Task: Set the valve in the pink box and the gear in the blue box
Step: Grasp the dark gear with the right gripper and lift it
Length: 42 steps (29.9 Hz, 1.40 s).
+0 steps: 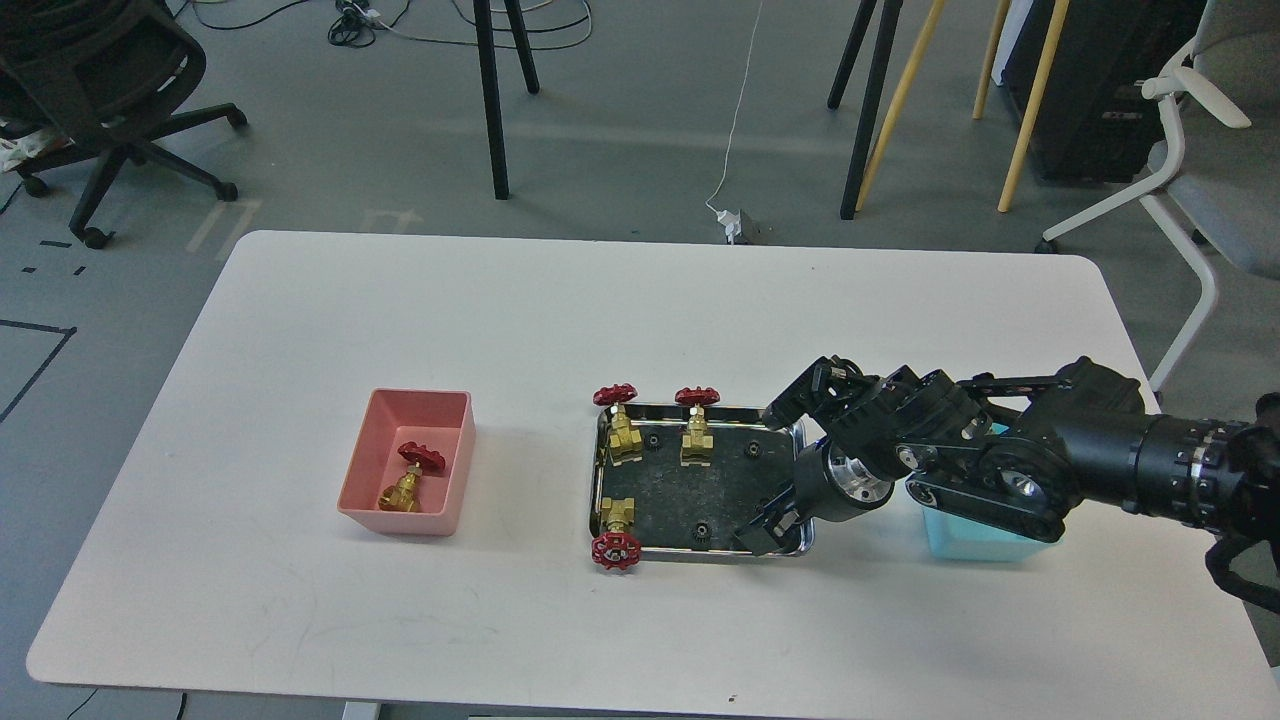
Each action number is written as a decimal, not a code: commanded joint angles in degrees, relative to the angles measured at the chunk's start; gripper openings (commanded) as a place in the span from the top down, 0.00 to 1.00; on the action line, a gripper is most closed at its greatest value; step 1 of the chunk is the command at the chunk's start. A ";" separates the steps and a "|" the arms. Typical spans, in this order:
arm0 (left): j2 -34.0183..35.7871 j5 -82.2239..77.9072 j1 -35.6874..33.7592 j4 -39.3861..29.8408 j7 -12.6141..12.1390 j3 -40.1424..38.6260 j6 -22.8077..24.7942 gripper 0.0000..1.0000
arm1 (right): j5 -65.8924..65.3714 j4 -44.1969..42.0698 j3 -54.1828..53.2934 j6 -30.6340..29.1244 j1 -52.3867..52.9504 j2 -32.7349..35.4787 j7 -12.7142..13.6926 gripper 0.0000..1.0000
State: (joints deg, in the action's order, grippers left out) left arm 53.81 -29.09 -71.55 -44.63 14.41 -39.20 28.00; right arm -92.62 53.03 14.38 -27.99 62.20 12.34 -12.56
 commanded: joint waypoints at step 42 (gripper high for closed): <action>0.33 0.09 -0.17 1.12 0.18 0.00 0.00 0.04 | -0.02 -1.79 4.34 -0.01 4.77 -2.84 0.43 0.88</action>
State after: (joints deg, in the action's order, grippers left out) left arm 54.06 -29.01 -71.72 -43.53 14.59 -39.16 28.00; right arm -92.73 51.13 18.66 -28.00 66.46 9.50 -12.13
